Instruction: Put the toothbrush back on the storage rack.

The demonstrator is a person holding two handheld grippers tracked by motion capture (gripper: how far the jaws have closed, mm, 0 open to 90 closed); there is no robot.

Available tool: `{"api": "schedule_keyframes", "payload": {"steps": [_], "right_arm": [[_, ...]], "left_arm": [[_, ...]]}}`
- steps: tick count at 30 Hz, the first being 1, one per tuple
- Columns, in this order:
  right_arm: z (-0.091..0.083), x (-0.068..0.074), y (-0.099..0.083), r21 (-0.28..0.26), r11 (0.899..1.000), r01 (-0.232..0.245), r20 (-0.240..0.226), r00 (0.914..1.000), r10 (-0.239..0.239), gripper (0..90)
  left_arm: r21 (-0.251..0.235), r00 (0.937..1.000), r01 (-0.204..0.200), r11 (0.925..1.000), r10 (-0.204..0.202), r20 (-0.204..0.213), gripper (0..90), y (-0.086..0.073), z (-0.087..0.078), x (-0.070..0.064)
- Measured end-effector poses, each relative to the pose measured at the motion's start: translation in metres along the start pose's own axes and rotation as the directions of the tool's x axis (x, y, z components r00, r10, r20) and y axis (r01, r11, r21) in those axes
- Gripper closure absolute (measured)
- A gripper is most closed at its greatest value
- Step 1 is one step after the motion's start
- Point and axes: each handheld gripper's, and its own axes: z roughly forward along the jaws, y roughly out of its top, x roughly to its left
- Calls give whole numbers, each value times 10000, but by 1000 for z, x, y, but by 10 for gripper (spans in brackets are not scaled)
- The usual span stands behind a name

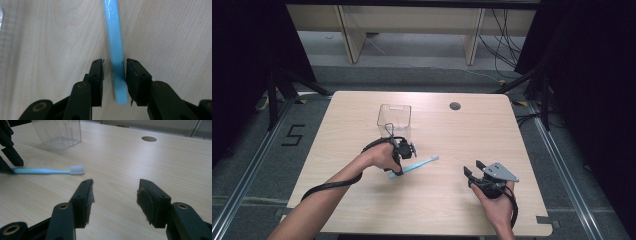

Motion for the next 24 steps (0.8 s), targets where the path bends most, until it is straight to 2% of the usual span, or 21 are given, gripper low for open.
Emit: {"api": "schedule_keyframes", "payload": {"steps": [1,2,4,10,11,20,23,24], "right_arm": [[0,0,0,0,10000,0,0,10000,0,467],[-1,4,0,178,9986,-504,-20,9987,504,467],[2,1,-1,-113,9998,-192,-123,9997,190,467],[2,1,-1,-111,9999,-110,-48,9999,109,466],[2,2,-1,-64,9994,-342,-181,9993,341,466],[2,1,-1,10,9990,-455,-248,9987,455,465],[0,1,-1,86,9995,-320,-65,9995,320,465],[0,1,-1,132,9989,-442,-39,9990,443,464]], "left_arm": [[0,10000,0,10000,0,0,666,0,0,0],[45,10000,-31,10000,31,-2,666,0,0,0],[76,10000,-90,9999,90,-10,670,1,2,-1],[182,9998,-220,9996,219,6,694,2,3,-2],[198,9996,-272,9994,272,14,696,3,3,-2],[292,9992,-380,9989,377,90,728,5,3,-2],[337,9993,-346,9988,342,126,748,5,3,0],[353,9995,-304,9989,300,138,756,5,3,1]]}}
